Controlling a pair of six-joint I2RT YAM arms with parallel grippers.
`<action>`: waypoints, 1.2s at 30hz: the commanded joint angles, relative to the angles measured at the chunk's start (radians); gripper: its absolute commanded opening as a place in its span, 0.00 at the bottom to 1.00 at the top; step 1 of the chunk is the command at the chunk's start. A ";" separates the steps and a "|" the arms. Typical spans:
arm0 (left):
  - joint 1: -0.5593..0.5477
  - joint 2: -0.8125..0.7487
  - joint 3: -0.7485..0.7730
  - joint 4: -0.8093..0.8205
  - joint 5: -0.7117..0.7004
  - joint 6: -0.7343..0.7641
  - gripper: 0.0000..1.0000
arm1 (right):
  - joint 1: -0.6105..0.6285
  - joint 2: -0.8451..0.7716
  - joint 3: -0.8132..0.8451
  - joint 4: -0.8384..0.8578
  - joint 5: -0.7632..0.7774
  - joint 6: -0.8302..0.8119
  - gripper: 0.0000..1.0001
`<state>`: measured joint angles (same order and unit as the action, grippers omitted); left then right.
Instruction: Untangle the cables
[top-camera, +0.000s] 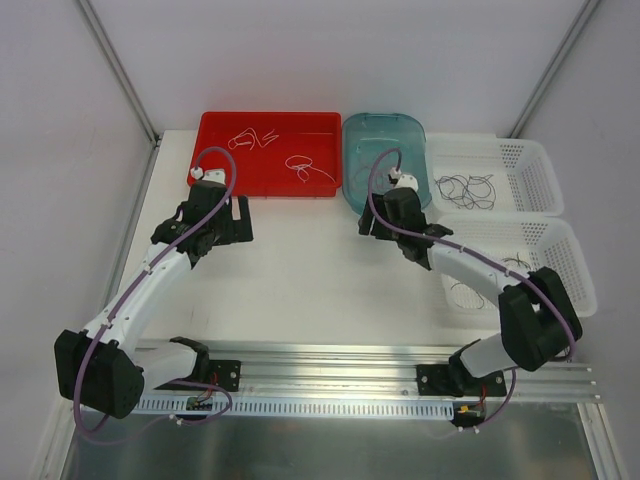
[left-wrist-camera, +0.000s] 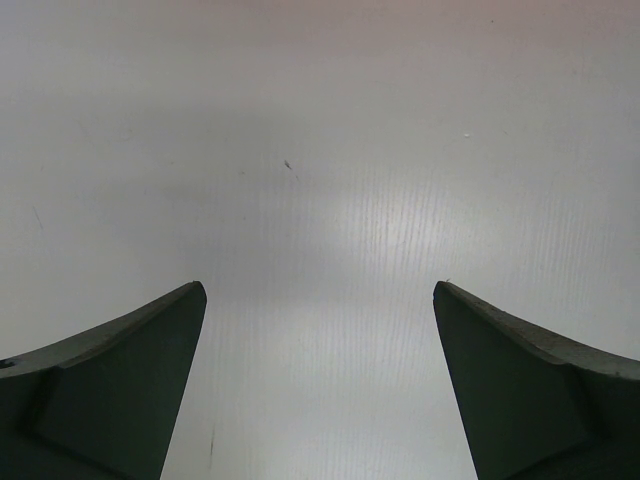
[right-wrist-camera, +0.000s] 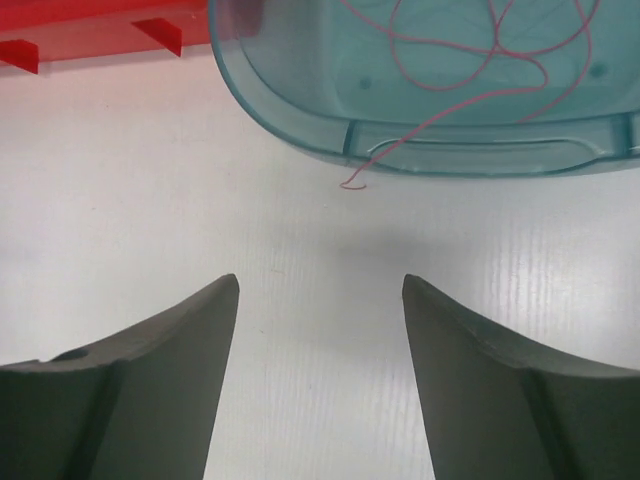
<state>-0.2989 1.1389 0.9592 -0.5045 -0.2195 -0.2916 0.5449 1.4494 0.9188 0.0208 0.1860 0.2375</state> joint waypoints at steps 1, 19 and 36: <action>0.012 -0.008 -0.002 0.015 -0.011 0.000 0.99 | 0.039 0.035 -0.046 0.232 0.137 0.080 0.69; 0.010 -0.011 0.003 0.020 0.011 -0.003 0.99 | 0.104 0.319 0.095 0.260 0.420 0.233 0.48; 0.018 -0.005 0.003 0.020 0.039 -0.007 0.99 | 0.105 0.388 0.166 0.157 0.517 0.326 0.21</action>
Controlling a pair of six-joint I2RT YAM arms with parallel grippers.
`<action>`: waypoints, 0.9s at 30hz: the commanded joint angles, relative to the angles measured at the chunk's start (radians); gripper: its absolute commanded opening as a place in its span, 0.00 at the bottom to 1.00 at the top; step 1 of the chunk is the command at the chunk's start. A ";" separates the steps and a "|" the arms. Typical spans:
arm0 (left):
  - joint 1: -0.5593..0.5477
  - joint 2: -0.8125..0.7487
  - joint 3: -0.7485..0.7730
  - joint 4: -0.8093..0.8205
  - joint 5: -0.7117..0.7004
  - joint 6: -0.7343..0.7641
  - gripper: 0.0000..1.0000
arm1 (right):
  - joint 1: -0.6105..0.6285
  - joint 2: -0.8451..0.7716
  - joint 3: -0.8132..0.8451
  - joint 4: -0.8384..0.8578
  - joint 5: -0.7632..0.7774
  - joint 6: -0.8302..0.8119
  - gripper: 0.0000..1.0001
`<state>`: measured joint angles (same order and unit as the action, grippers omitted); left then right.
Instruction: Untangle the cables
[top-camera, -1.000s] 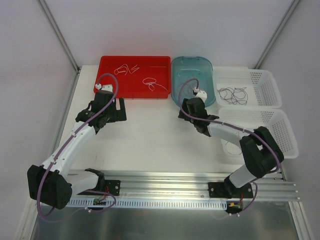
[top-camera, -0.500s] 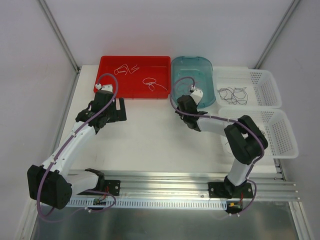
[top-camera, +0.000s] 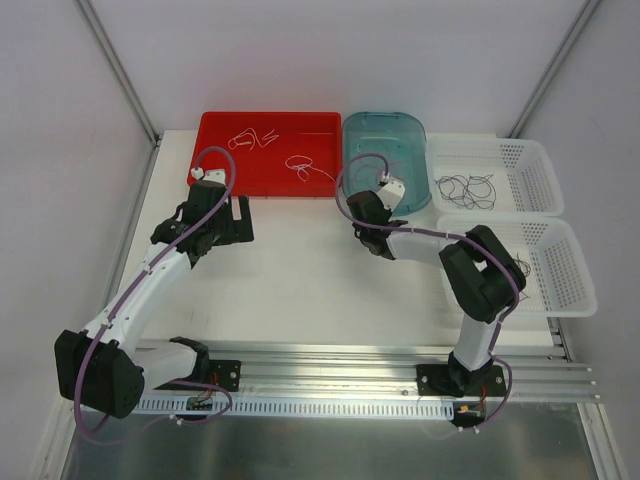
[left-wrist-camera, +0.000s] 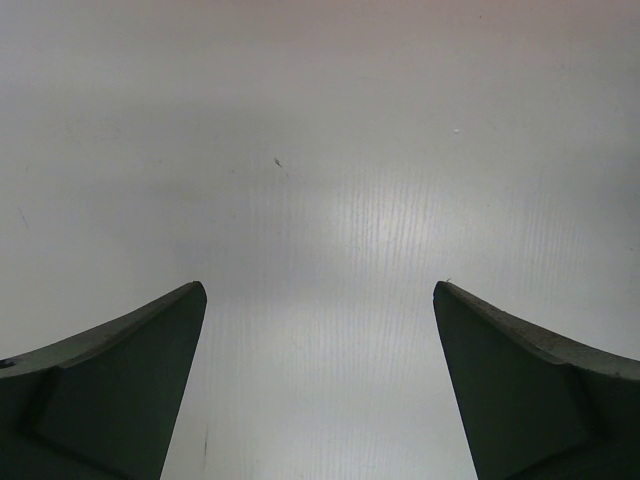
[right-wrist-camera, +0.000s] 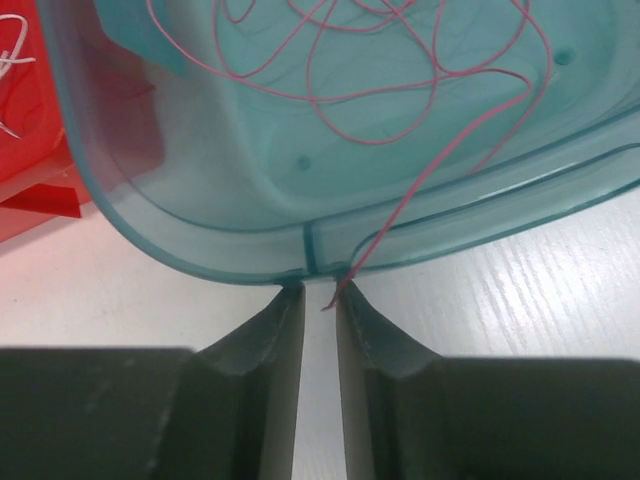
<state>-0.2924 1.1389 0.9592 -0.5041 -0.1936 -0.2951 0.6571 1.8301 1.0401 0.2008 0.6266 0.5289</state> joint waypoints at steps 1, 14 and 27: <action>0.012 -0.007 0.003 0.019 0.013 -0.004 0.99 | -0.005 0.008 0.044 -0.026 0.076 0.036 0.19; 0.015 -0.005 0.001 0.021 0.010 -0.003 0.99 | 0.039 -0.092 0.049 -0.177 0.064 0.042 0.01; 0.019 -0.010 0.001 0.021 0.014 -0.003 0.99 | 0.015 -0.237 0.262 -0.449 -0.007 -0.119 0.01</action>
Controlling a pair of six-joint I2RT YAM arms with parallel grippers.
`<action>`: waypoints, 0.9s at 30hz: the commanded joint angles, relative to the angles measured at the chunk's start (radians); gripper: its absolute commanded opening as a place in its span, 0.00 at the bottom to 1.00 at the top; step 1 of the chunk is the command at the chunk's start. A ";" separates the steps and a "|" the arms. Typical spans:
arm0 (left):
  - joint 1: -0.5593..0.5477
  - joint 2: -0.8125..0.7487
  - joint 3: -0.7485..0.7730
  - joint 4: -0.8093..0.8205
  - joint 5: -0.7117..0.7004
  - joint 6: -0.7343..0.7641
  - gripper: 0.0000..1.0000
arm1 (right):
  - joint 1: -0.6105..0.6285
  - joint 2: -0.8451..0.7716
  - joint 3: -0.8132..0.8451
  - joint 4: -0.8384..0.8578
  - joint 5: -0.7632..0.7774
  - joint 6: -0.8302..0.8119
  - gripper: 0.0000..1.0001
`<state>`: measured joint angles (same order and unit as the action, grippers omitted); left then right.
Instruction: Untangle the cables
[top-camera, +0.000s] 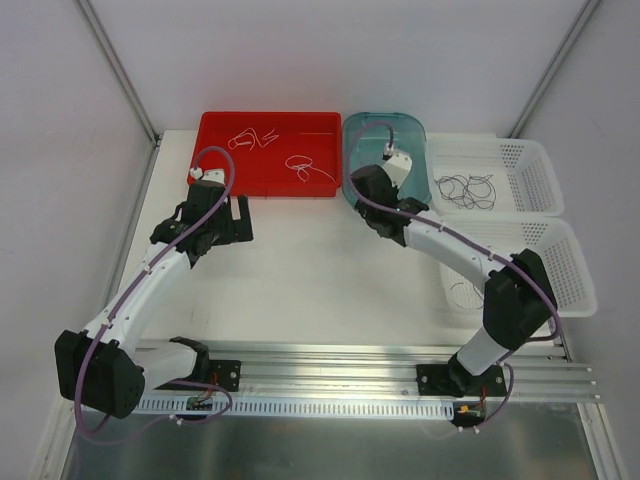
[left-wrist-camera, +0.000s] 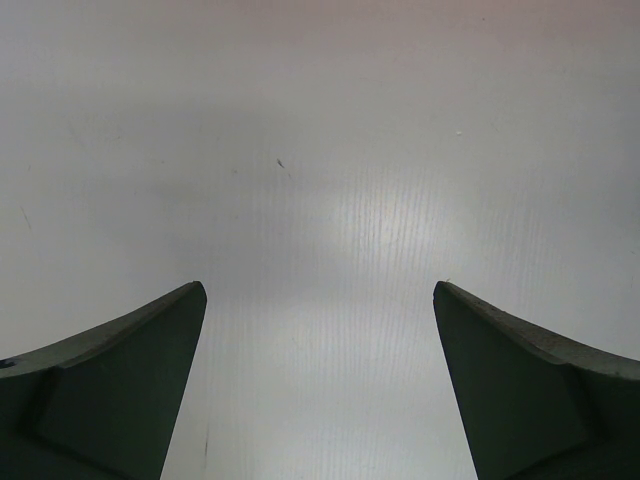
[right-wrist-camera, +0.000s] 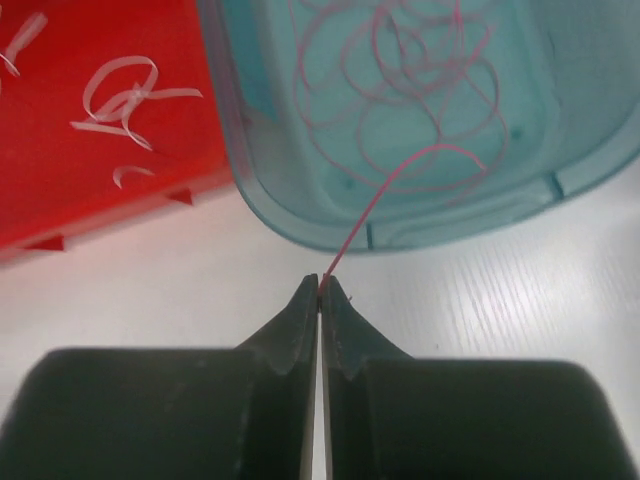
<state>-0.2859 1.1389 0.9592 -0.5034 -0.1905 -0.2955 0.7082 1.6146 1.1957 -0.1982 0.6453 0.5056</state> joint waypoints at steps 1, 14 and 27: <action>0.011 -0.008 0.001 0.019 0.010 -0.001 0.99 | -0.068 -0.012 0.155 -0.037 -0.038 -0.140 0.01; 0.013 -0.005 0.000 0.020 0.005 0.004 0.99 | -0.300 0.404 0.619 -0.156 -0.326 -0.285 0.17; 0.014 -0.018 -0.004 0.020 0.006 0.001 0.99 | -0.317 0.069 0.460 -0.226 -0.309 -0.412 0.99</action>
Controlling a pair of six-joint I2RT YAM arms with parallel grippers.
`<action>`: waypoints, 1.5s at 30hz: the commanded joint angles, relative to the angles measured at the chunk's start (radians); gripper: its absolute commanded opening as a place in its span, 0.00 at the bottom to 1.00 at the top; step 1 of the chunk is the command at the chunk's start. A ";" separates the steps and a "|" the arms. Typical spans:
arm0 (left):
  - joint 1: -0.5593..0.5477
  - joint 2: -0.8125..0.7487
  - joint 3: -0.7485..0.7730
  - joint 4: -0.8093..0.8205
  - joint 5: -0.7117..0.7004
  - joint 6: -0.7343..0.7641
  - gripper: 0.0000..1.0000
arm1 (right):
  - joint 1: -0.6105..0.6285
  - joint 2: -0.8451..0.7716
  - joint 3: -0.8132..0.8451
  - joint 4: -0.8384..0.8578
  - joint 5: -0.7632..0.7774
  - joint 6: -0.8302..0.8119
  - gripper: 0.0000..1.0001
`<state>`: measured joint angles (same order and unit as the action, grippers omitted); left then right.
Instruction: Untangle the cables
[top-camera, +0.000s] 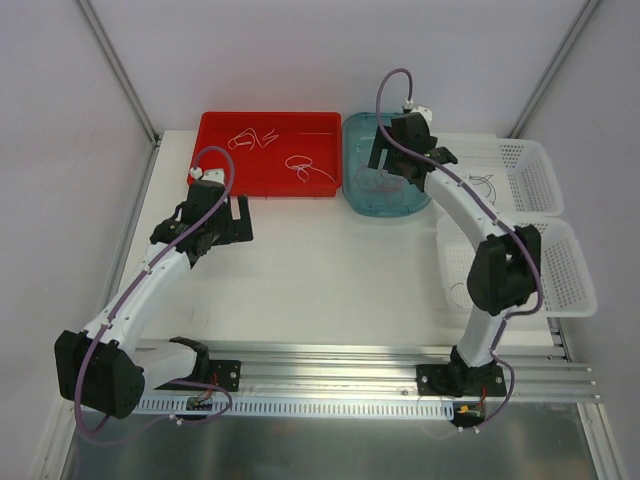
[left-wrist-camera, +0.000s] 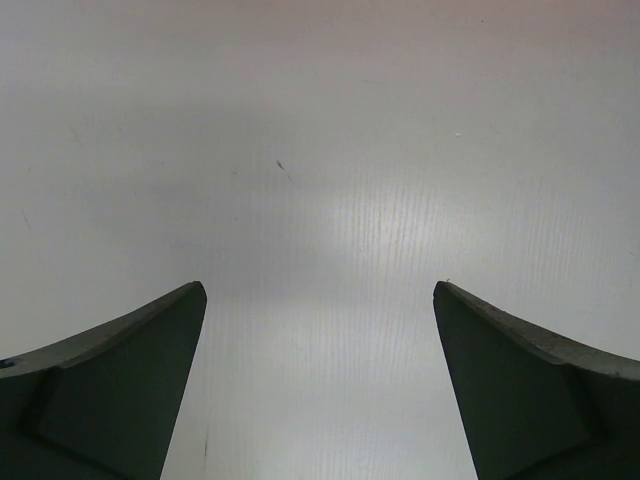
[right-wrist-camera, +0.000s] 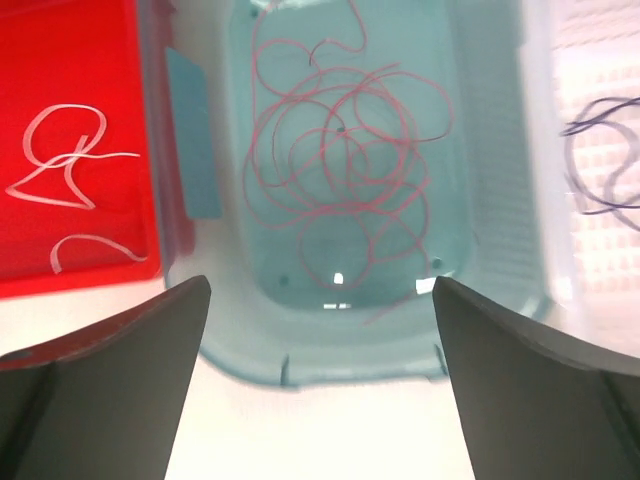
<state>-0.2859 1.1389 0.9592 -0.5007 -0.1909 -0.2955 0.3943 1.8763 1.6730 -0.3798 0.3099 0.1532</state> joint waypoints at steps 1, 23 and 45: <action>0.014 -0.028 -0.004 0.016 0.007 0.001 0.99 | -0.005 -0.228 -0.041 -0.060 0.035 -0.076 1.00; 0.014 -0.752 0.076 -0.139 0.024 0.021 0.99 | -0.009 -1.419 -0.281 -0.501 0.104 -0.225 0.97; 0.014 -1.289 0.159 -0.553 -0.071 -0.057 0.99 | -0.002 -2.030 -0.386 -0.751 0.164 -0.285 0.97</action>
<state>-0.2859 0.0025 1.1019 -0.9779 -0.2459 -0.3340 0.3878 0.0055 1.2743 -1.1160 0.4458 -0.1165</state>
